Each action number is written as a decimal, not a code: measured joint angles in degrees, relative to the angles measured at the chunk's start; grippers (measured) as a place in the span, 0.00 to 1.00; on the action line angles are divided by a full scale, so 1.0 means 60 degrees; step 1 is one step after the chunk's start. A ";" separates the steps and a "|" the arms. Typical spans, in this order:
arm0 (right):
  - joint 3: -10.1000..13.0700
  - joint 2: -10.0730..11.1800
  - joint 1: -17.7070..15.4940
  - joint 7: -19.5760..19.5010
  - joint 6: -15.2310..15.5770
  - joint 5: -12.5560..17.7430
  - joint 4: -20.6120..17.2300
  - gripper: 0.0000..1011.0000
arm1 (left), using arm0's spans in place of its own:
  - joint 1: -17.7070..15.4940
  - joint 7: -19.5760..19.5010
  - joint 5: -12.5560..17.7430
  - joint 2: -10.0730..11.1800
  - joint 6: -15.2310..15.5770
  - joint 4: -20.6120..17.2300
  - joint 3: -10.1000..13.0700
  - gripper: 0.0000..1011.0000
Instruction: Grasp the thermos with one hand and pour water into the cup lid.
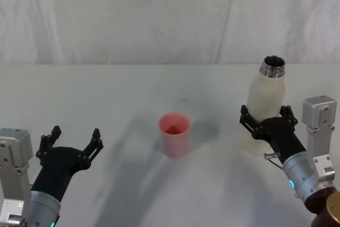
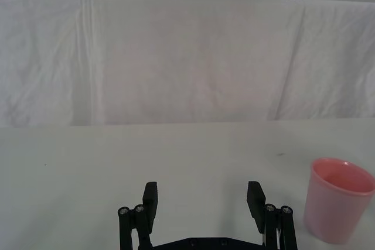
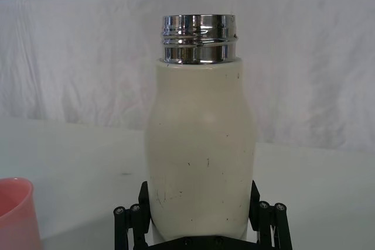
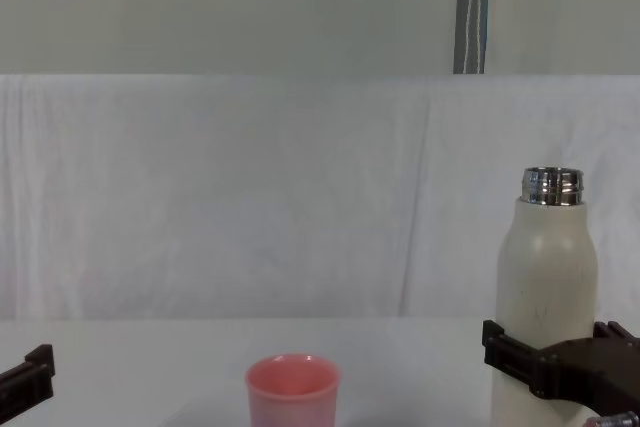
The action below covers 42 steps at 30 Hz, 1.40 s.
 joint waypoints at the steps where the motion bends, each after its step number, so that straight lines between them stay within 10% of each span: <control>1: 0.0001 0.0000 -0.0001 0.0000 -0.0001 0.0000 -0.0001 0.94 | 0.0000 0.0000 -0.0001 0.0000 0.0000 0.0000 0.0000 0.99; 23: -0.0065 0.0216 -0.0030 0.0261 -0.0132 0.0072 -0.0324 0.94 | 0.0000 0.0000 -0.0001 0.0000 0.0000 0.0000 0.0000 0.99; 42: -0.0745 0.1150 0.0526 0.0192 0.0462 -0.1756 -0.1333 0.94 | 0.0000 0.0000 0.0000 0.0000 0.0000 0.0000 0.0001 0.99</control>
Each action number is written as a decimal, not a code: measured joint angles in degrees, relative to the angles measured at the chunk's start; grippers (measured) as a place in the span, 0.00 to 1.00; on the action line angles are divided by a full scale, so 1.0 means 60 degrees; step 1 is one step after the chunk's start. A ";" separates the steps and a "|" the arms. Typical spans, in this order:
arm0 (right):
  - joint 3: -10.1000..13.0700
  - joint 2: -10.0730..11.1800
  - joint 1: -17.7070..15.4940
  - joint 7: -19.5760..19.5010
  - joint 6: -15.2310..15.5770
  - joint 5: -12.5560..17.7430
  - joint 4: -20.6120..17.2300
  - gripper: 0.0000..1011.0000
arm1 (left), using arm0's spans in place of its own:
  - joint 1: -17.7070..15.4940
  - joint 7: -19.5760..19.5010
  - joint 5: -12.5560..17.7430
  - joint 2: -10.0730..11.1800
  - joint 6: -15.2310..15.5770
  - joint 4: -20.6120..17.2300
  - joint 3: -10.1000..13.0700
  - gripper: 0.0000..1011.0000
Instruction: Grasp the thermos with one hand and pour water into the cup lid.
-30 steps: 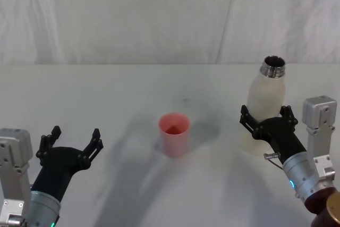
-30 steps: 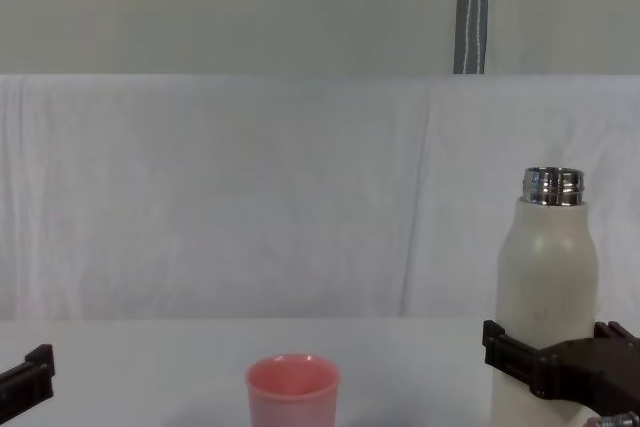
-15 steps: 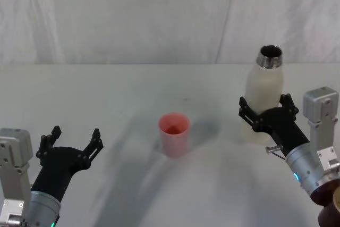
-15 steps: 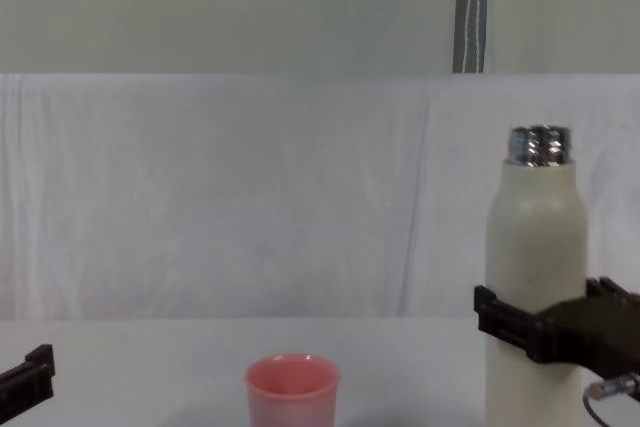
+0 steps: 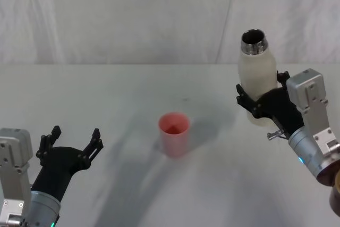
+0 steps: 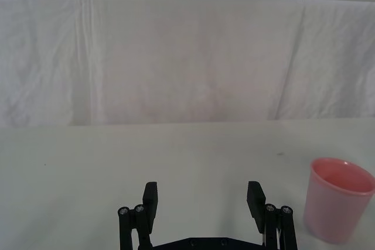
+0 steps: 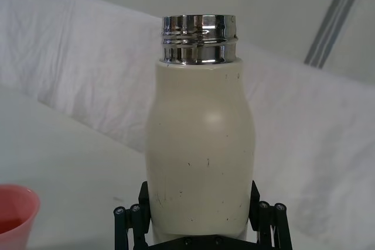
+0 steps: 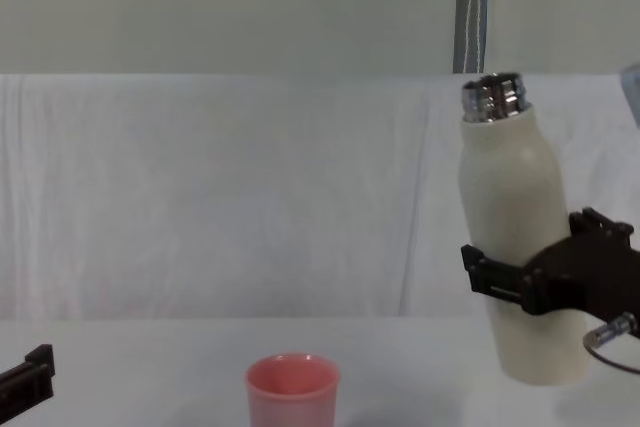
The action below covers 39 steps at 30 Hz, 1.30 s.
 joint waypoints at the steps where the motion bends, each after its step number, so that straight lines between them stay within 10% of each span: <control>1: -0.0028 0.0037 0.0025 0.0001 0.0014 -0.0079 -0.0026 0.94 | 0.0000 0.0000 0.0000 0.0000 0.0000 0.0000 0.0000 0.99; 39: -0.1978 0.1256 0.1399 -0.0398 -0.0627 -0.4341 0.0905 0.94 | 0.0000 0.0000 0.0000 0.0000 0.0000 0.0000 0.0000 0.99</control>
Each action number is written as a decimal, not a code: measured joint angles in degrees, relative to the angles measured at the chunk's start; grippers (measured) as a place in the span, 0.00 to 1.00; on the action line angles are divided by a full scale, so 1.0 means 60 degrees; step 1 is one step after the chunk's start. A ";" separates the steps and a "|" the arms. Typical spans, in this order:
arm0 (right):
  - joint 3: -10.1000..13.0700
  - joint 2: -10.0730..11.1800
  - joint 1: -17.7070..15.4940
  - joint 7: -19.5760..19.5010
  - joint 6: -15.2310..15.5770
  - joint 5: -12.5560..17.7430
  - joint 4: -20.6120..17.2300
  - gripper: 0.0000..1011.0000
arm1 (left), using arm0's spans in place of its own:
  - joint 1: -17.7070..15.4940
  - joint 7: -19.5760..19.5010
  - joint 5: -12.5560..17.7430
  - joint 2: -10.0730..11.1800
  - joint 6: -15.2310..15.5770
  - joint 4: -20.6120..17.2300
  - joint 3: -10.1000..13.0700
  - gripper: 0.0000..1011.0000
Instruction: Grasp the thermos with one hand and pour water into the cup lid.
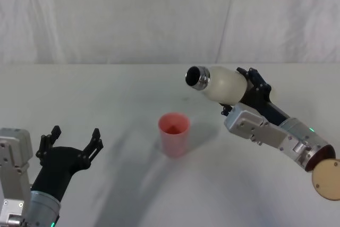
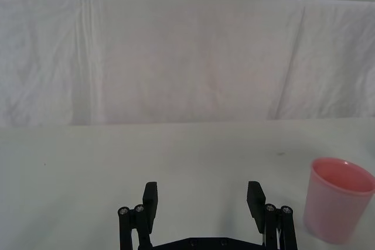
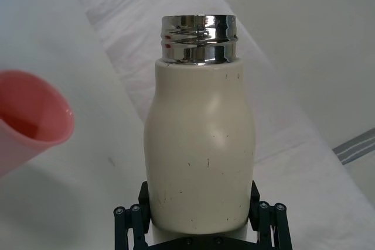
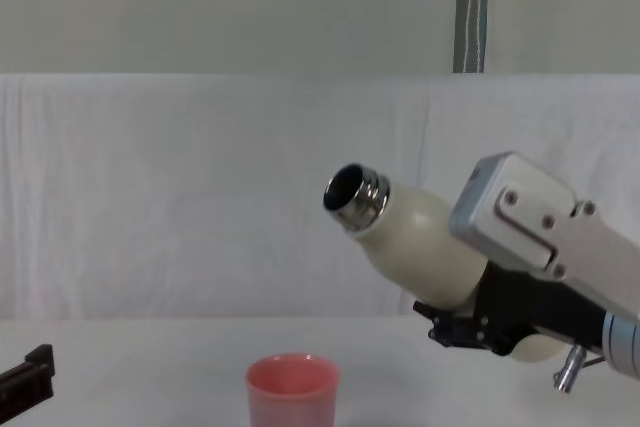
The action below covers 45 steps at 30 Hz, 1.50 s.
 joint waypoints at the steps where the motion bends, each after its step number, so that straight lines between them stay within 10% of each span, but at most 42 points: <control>1: -0.0026 -0.0001 0.0028 -0.0014 -0.0018 -0.0036 0.0058 0.94 | 0.0000 0.0000 0.0000 0.0000 0.0000 0.0000 0.0000 0.99; 22: -0.0743 -0.0163 0.0983 -0.0341 -0.0516 -0.0883 0.1678 0.94 | 0.0000 0.0000 0.0000 0.0000 0.0000 0.0000 0.0000 0.99; 45: -0.1212 0.0105 0.1197 -0.0715 -0.0171 -0.1788 0.1743 0.94 | -0.0001 0.0000 0.0000 0.0000 0.0000 0.0000 0.0000 0.99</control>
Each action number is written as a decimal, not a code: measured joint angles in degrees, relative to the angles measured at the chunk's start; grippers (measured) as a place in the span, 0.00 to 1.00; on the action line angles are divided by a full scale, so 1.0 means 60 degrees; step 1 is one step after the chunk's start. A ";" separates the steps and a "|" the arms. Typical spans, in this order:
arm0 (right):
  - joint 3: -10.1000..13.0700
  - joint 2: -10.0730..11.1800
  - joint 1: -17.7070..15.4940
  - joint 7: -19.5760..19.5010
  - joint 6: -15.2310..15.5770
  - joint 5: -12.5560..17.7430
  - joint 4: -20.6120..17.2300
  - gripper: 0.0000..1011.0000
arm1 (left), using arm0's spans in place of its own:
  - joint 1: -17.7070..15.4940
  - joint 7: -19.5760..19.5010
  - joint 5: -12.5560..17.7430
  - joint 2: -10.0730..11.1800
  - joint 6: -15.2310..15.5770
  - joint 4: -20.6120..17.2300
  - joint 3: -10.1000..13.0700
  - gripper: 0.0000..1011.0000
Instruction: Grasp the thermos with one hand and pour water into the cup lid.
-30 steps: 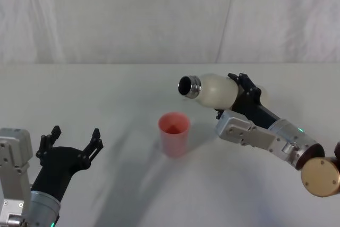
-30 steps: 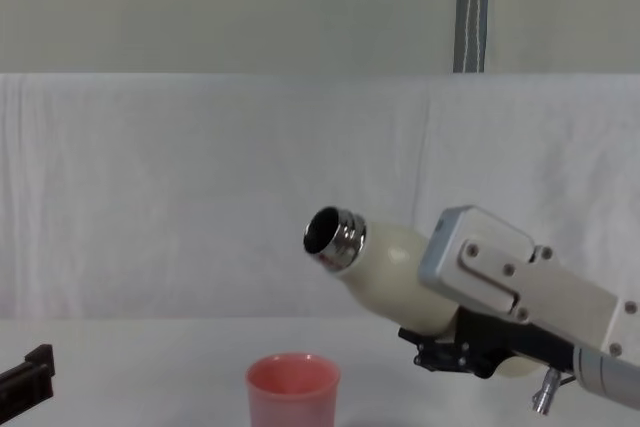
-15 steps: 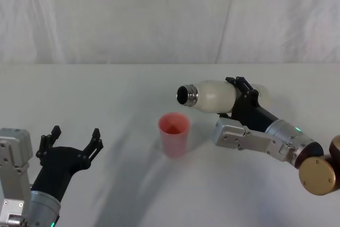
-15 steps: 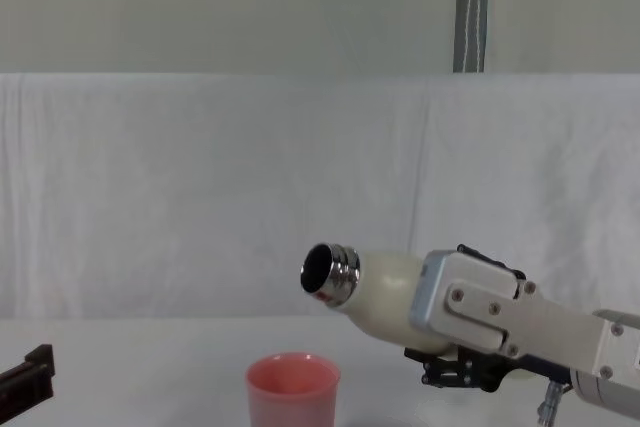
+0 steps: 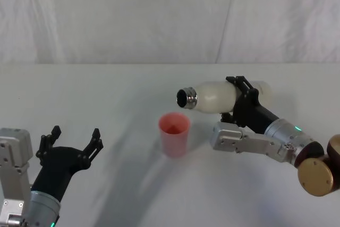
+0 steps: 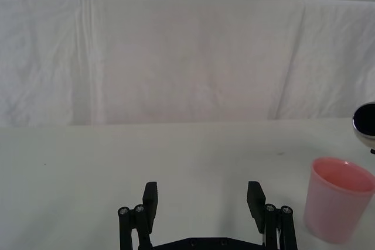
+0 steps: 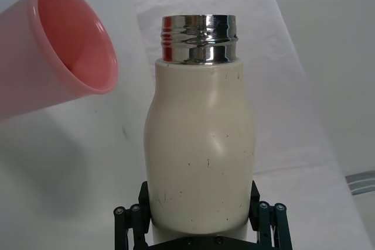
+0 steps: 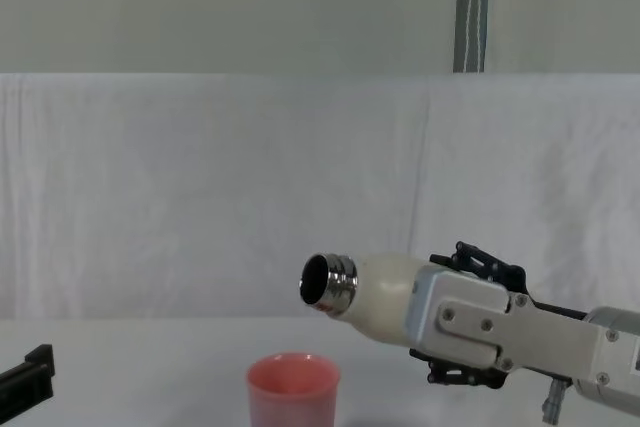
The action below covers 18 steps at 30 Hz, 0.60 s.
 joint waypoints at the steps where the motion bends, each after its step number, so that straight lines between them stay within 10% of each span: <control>1: -0.0015 0.0009 0.0004 -0.0007 0.0014 -0.0035 -0.0012 0.94 | 0.0000 0.0000 0.0000 0.0000 0.0000 0.0000 0.0001 0.99; 18: -0.0197 0.0091 0.0139 -0.0103 0.0251 -0.0425 -0.0050 0.94 | 0.0000 0.0000 0.0000 0.0000 0.0000 0.0000 0.0001 0.99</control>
